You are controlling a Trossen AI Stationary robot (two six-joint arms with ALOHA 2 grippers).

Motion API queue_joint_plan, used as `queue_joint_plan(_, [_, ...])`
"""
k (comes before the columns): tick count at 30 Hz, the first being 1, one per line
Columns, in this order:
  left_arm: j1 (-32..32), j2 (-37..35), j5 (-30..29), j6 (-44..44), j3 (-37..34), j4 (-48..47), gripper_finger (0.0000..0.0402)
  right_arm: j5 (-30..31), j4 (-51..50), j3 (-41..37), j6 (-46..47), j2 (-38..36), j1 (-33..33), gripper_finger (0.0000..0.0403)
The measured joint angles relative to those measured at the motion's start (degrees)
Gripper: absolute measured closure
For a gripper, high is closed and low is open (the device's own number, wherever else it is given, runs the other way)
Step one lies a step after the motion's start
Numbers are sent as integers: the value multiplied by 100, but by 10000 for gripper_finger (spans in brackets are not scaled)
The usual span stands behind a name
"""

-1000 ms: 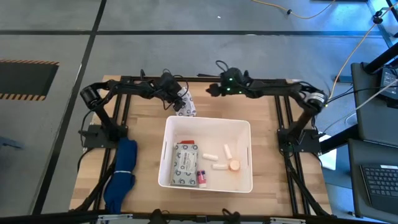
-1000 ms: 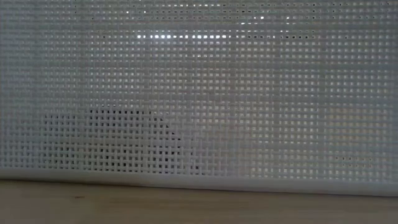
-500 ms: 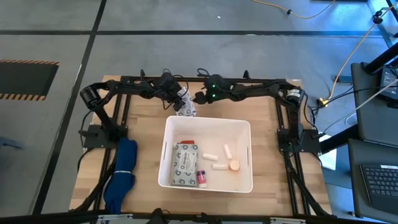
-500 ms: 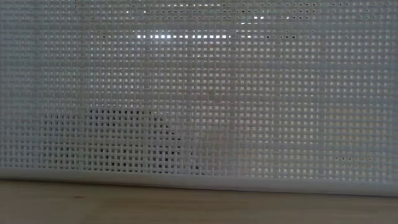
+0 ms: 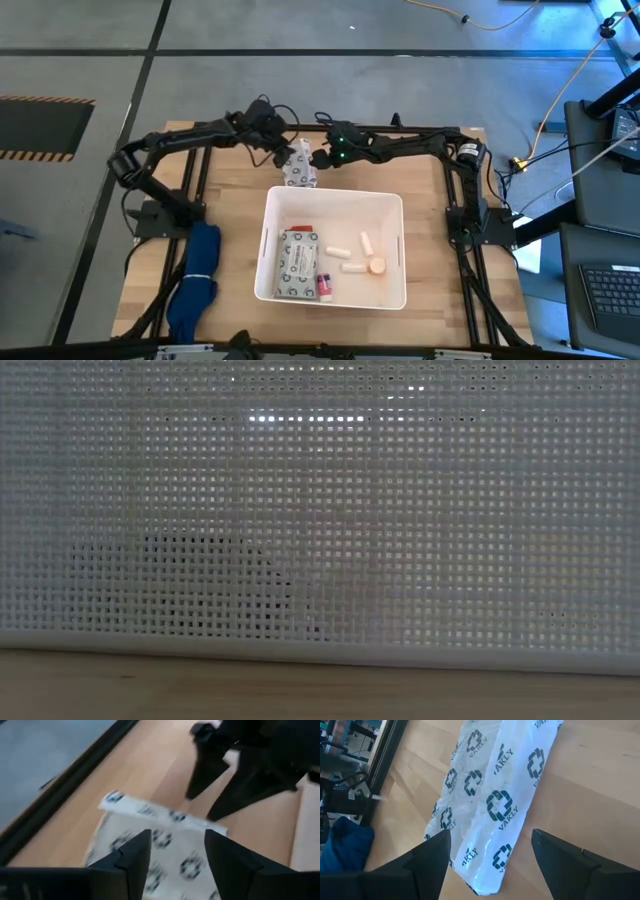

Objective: Pick & place medical supplies in basket/bin
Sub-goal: Put the white mailer bag into the white bin

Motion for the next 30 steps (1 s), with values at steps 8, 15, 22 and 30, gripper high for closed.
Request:
queue_joint_plan(8, [262, -832, -1415, 44, 168, -2277, 283, -18, -8, 1, -155, 0, 81, 123])
queue_joint_plan(15, [330, -639, -934, -649, 52, -2733, 392, -90, -14, 0, -148, 0, 167, 123])
queue_joint_plan(22, [325, 93, -919, -913, -292, -2470, 399, -3, 4, 2, 27, 273, 170, 123])
queue_joint_plan(30, [297, 939, -725, -912, -309, -1857, 399, -435, 736, 2, 357, 687, 201, 123])
